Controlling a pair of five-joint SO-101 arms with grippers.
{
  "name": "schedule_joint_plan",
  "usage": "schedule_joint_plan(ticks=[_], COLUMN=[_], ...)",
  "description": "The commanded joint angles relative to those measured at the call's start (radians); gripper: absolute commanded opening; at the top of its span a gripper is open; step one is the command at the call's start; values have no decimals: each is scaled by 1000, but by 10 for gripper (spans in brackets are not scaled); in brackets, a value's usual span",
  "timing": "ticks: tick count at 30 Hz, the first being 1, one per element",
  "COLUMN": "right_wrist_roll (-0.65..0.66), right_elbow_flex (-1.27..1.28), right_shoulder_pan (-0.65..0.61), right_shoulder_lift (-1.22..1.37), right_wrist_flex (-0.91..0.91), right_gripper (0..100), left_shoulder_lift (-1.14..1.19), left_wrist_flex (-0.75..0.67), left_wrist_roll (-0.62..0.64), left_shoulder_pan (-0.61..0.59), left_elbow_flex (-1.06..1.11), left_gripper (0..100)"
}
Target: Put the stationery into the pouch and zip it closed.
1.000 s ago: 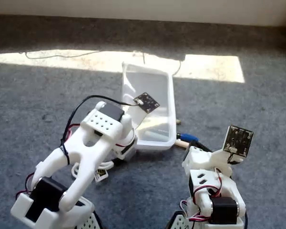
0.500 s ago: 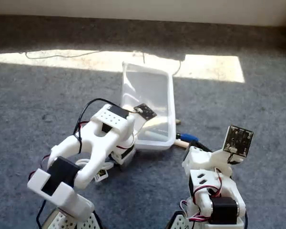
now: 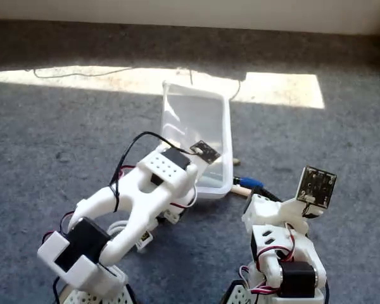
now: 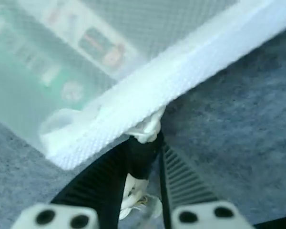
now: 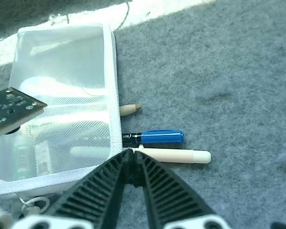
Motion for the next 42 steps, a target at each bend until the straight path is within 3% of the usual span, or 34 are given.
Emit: schedule_joint_plan(ticks=[1, 6, 9, 13, 19, 25, 30, 39, 42], right_wrist_roll=[-11, -11, -11, -11, -11, -11, -11, -9, -9], right_elbow_flex=[-10, -10, -10, -10, -10, -10, -10, -22, -24], right_shoulder_pan=[-8, -8, -8, -8, -8, -8, -8, -30, -124], right_shoulder_lift=[1, 1, 1, -1, -1, -1, -1, 1, 1], right_wrist_flex=[1, 2, 2, 2, 4, 4, 2, 1, 4], right_gripper=[5, 5, 5, 5, 5, 5, 5, 5, 5], left_shoulder_lift=[-71, -73, -71, -70, -74, -122, -263, -498, -518], left_wrist_flex=[18, 84, 192, 270, 261, 267, 267, 264, 259], left_wrist_roll=[120, 338, 390, 399, 568, 566, 535, 290, 264], left_shoulder_pan=[41, 42, 53, 87, 91, 73, -10, -317, -433], left_elbow_flex=[-82, -177, -266, -317, -323, -318, -315, -312, -282], left_gripper=[53, 63, 79, 191, 319, 302, 246, 0, 18])
